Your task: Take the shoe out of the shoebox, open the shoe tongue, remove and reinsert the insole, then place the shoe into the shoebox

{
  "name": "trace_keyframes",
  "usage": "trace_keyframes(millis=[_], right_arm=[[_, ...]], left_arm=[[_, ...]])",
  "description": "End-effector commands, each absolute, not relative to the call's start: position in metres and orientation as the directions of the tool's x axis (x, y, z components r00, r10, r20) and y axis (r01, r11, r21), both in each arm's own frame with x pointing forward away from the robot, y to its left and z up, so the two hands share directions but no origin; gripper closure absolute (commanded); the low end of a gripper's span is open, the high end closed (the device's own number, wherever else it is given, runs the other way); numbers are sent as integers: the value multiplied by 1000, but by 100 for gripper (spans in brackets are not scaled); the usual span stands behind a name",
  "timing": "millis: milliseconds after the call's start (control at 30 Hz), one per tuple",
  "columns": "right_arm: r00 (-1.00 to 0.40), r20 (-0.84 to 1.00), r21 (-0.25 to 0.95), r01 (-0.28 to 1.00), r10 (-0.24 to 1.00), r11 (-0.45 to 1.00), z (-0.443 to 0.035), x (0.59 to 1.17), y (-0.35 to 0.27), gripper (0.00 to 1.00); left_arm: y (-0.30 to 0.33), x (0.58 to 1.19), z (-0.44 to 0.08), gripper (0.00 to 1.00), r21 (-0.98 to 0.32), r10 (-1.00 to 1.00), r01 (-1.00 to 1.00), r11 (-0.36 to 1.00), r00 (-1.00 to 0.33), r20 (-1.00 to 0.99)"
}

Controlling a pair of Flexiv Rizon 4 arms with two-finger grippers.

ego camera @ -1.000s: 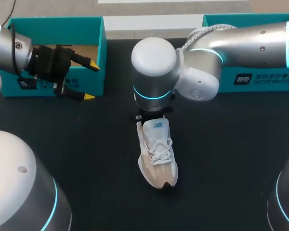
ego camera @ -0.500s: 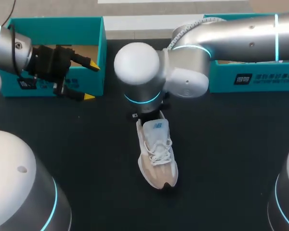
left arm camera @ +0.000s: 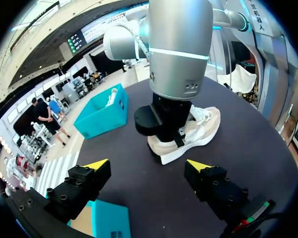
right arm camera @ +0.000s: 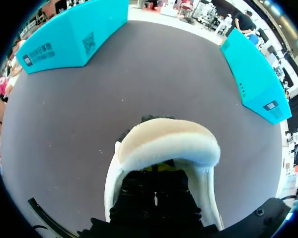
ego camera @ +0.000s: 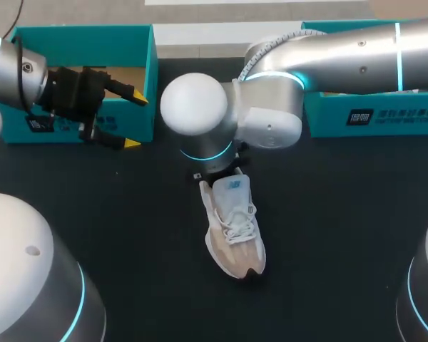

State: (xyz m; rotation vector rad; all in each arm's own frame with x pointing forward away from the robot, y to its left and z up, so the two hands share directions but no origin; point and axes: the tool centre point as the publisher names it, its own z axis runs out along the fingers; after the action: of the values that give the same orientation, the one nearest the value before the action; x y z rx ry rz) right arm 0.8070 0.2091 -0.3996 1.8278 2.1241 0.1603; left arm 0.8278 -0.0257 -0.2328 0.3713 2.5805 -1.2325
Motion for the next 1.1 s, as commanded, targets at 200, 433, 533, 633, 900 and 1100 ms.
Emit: trace_keyframes(millis=[200,433,533,633,900,1100], right_arm=[[-217,-81,60,973,973,222,-360,785,198,100],[-201,-5,-89,976,980,200,-358,768,204,100],[-201,-5,-89,976,980,200,-358,768,204,100],[-201,-5,-89,976,980,200,-358,768,204,100],[-149,9,-153,977,989,148,-350,758,192,100],[-141,19,-228,963,990,142,-345,741,190,100]], left_arm=[[-26,828,-233,0,-718,119,336,609,-934,-336],[-26,828,-233,0,-718,119,336,609,-934,-336],[-26,828,-233,0,-718,119,336,609,-934,-336],[-26,828,-233,0,-718,119,336,609,-934,-336],[-26,828,-233,0,-718,119,336,609,-934,-336],[-26,828,-233,0,-718,119,336,609,-934,-336]])
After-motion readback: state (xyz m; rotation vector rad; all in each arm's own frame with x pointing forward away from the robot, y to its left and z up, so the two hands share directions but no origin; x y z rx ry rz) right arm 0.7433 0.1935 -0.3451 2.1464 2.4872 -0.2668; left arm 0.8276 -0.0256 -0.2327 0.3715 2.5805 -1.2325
